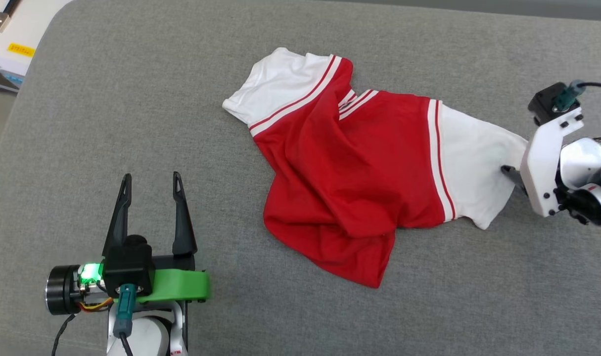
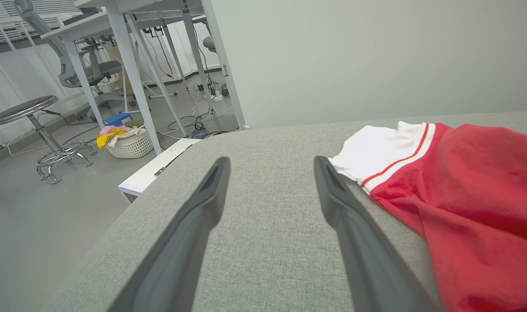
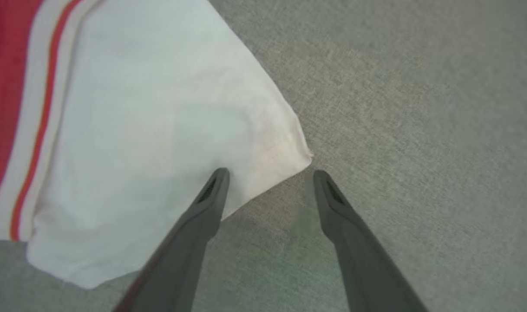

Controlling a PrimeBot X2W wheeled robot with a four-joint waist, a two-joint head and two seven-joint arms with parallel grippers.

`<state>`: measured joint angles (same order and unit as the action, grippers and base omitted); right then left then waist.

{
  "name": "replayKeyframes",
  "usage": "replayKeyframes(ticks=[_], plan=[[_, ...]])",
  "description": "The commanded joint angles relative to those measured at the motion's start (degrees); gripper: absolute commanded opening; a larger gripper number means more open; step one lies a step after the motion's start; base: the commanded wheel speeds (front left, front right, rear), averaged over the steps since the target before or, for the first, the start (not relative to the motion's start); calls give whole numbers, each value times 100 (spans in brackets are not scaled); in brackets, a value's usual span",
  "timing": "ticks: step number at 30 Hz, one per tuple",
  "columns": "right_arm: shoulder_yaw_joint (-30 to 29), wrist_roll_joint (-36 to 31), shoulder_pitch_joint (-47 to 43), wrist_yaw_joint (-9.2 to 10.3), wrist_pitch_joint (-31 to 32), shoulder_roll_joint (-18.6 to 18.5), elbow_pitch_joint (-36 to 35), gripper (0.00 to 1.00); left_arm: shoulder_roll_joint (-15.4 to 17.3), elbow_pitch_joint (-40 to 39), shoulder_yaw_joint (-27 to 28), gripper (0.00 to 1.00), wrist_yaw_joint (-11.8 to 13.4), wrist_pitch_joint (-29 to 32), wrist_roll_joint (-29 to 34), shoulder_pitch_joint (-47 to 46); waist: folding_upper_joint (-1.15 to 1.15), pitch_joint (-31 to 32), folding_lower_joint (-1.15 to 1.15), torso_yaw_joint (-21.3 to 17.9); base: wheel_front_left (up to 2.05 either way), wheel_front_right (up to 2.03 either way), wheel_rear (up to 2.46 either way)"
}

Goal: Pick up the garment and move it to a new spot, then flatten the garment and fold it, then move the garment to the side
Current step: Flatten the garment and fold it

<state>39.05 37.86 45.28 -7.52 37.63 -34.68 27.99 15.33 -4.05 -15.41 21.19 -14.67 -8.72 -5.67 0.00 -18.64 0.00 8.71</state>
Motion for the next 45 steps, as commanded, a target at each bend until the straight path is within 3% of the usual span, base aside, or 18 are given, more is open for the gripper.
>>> replayKeyframes(ticks=[1, 7, 8, 9, 13, 20, 26, 31, 33, 38, 42, 45], plan=[[131, 62, 25, 3, -82, 77, 145, 100, -64, 19, 50, 100, -39, -32, 72, -90, 0, -158, 0, 140, 0, 0, 0], [758, 386, -137, 3, -515, 261, 684, 100, -221, 124, 279, 100, -209, -32, 206, -50, 0, -151, 0, 55, 0, 0, 0], [847, 445, -156, 3, -662, 257, 699, 66, -235, 141, 314, 100, -243, -32, 230, -46, 0, -122, 0, 26, 0, 0, 0], [891, 498, -168, 3, -801, 246, 708, 0, -245, 152, 341, 100, -269, -32, 248, -41, 0, -97, 0, 2, 0, 0, 0], [973, 483, -150, 3, -1657, 56, 688, 0, -271, 219, 446, 100, -394, -32, 322, -20, 0, 52, 0, -102, 0, 0, 0], [266, 783, -832, 3, -3074, -233, 326, 0, -339, 288, 596, 100, -517, -32, 418, 183, 0, 405, 0, -257, 0, 0, 0], [-594, 727, -1917, 3, -3407, -510, 25, 0, -391, 300, 684, 100, -592, -33, 470, 390, 0, 599, 0, -375, 0, 0, 0], [-1479, 556, -2814, 3, -3388, -472, -270, 0, -409, 343, 749, 100, -672, -33, 495, 486, 0, 722, 0, -427, 0, 0, 0], [-2098, 336, -3374, 3, -3280, -318, -513, 0, -360, 369, 770, 100, -800, -33, 509, 453, 0, 788, 0, -432, 0, 0, 0], [-2980, -128, -4076, 3, -2975, 24, -1139, 0, -165, 400, 812, 100, -1141, -33, 493, 177, 0, 808, 0, -491, 0, 0, 0], [-3504, -565, -4369, 3, -2685, 360, -1764, 0, 114, 577, 797, 100, -1656, -33, 412, -388, 0, 764, 0, -535, 0, 0, 0], [-3789, -900, -4496, 3, -2531, 630, -2316, 0, 355, 946, 767, 100, -2180, -30, 222, -998, 0, 696, 0, -598, 0, 0, 0]])
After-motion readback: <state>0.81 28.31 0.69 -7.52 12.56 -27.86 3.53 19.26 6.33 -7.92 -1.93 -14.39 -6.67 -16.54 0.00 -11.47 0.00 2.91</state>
